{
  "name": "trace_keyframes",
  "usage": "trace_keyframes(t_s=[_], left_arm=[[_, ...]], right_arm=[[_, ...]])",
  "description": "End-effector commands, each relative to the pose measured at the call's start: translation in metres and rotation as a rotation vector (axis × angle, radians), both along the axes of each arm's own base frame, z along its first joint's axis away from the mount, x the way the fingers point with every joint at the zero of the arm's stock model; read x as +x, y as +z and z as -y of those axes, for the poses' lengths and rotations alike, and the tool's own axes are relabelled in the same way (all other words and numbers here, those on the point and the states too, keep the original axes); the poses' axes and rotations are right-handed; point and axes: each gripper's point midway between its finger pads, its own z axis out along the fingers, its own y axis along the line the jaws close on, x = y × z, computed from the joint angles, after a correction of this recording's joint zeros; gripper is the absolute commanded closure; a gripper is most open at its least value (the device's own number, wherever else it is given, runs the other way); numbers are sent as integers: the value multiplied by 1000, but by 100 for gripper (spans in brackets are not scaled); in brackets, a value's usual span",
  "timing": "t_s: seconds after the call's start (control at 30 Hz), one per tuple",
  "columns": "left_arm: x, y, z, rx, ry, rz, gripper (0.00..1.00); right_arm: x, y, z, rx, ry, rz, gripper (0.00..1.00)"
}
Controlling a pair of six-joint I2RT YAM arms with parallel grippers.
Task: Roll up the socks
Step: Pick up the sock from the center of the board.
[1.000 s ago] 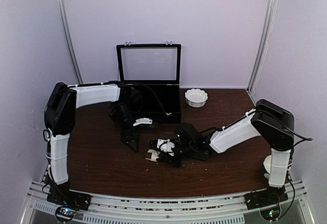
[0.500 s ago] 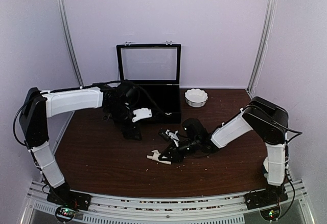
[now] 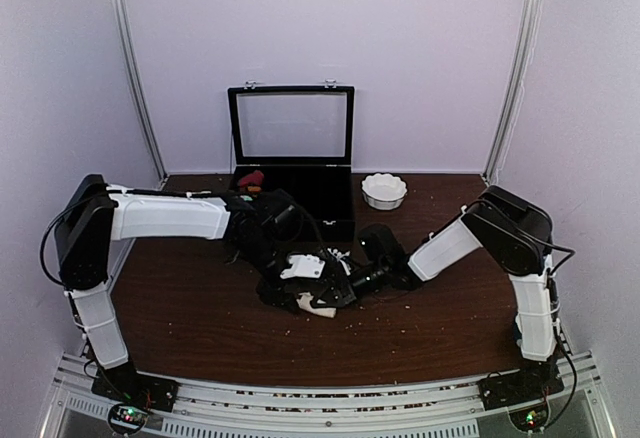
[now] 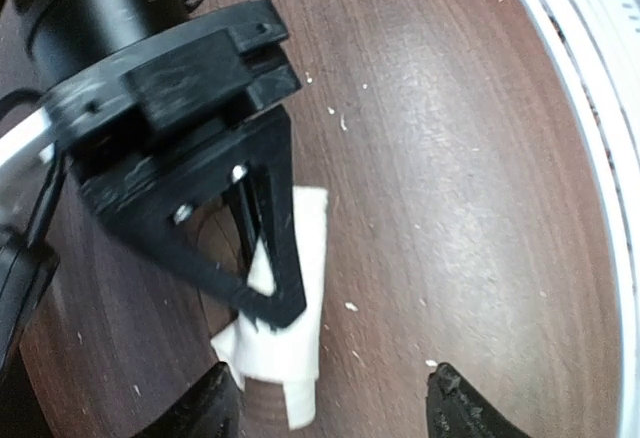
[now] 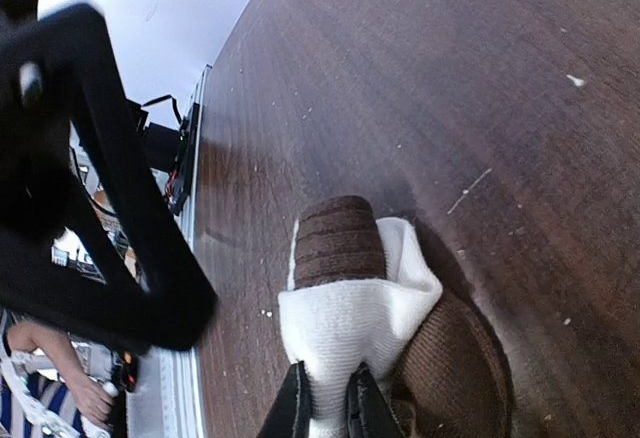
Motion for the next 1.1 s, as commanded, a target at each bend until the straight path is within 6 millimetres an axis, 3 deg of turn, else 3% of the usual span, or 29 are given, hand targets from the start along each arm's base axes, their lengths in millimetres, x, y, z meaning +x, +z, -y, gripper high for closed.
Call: trace_keyframes(t_s=[0.0, 0.33, 0.57, 0.77, 0.83, 0.97, 1.07], left_arm=[[14, -11, 17, -42, -52, 120, 38], [21, -53, 14, 52, -45, 112, 72], [17, -75, 3, 131, -53, 89, 70], [9, -90, -11, 204, -64, 61, 61], [11, -96, -15, 231, -51, 65, 67], [12, -101, -18, 266, -33, 33, 98], [13, -100, -19, 271, -25, 15, 100]], right_arm=[[-17, -103, 55, -345, -156, -297, 100], [-18, -105, 56, -322, -174, -332, 100], [-20, -106, 56, -307, -167, -343, 100], [-15, -102, 61, -334, -169, -264, 100], [-15, -100, 62, -344, -160, -248, 99], [-13, -92, 63, -337, -157, -204, 90], [-11, -82, 66, -321, -162, -148, 85]])
